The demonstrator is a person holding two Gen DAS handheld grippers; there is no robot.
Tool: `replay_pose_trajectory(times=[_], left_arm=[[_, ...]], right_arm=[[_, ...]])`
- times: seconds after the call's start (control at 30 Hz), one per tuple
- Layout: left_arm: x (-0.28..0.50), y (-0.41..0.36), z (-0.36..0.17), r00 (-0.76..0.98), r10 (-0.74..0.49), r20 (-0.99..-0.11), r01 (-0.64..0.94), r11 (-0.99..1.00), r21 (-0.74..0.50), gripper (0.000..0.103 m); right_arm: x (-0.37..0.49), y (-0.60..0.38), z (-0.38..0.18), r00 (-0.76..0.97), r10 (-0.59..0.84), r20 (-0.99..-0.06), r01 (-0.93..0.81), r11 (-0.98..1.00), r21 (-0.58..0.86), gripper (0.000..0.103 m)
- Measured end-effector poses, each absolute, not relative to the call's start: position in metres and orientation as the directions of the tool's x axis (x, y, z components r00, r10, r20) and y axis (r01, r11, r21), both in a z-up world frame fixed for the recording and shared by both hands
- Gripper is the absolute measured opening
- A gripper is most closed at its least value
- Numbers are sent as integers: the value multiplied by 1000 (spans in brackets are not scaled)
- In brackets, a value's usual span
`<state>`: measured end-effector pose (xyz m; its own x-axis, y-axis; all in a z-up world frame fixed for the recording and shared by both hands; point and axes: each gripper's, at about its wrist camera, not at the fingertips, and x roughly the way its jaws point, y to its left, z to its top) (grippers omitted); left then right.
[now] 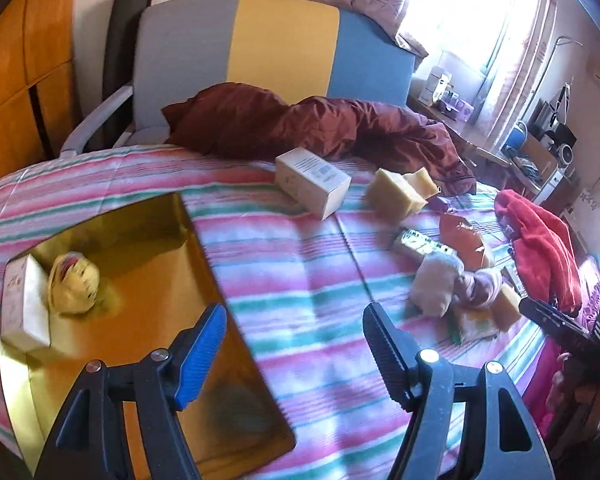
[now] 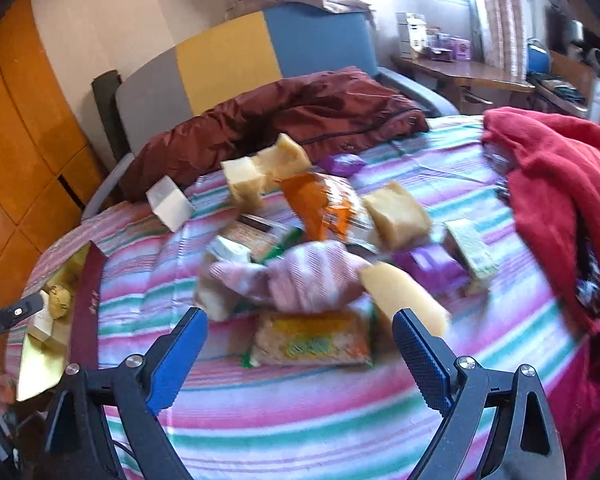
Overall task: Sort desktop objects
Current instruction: 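Move both grippers back toward the remaining items on the bedcover, then grasp the second white box with the left gripper while the right grasps a yellow sponge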
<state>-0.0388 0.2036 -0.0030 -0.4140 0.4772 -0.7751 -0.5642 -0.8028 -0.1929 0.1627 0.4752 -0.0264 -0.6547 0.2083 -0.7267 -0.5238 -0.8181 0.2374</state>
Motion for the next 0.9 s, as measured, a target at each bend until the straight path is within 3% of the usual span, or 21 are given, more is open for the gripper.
replay_pose_trajectory(times=[0.3, 0.37, 0.43, 0.63, 0.9], left_arm=[[-110, 265, -10, -332, 506, -796, -542, -793, -278, 73], [-129, 278, -16, -317, 495, -809, -513, -807, -293, 83], [-149, 294, -25, -277, 506, -817, -496, -804, -329, 83], [-212, 328, -56, -197, 511, -837, -318, -841, -438, 85], [-244, 364, -81, -208, 423, -882, -267, -892, -365, 86]], right_arm=[[131, 474, -23, -689, 166, -706, -469, -845, 258, 95], [128, 476, -24, -687, 174, -706, -467, -850, 245, 96], [127, 481, -26, -688, 167, -706, -465, -848, 252, 96], [117, 491, -29, -681, 166, -713, -450, -863, 229, 97], [86, 497, -16, -716, 120, -688, -374, -898, 232, 97]])
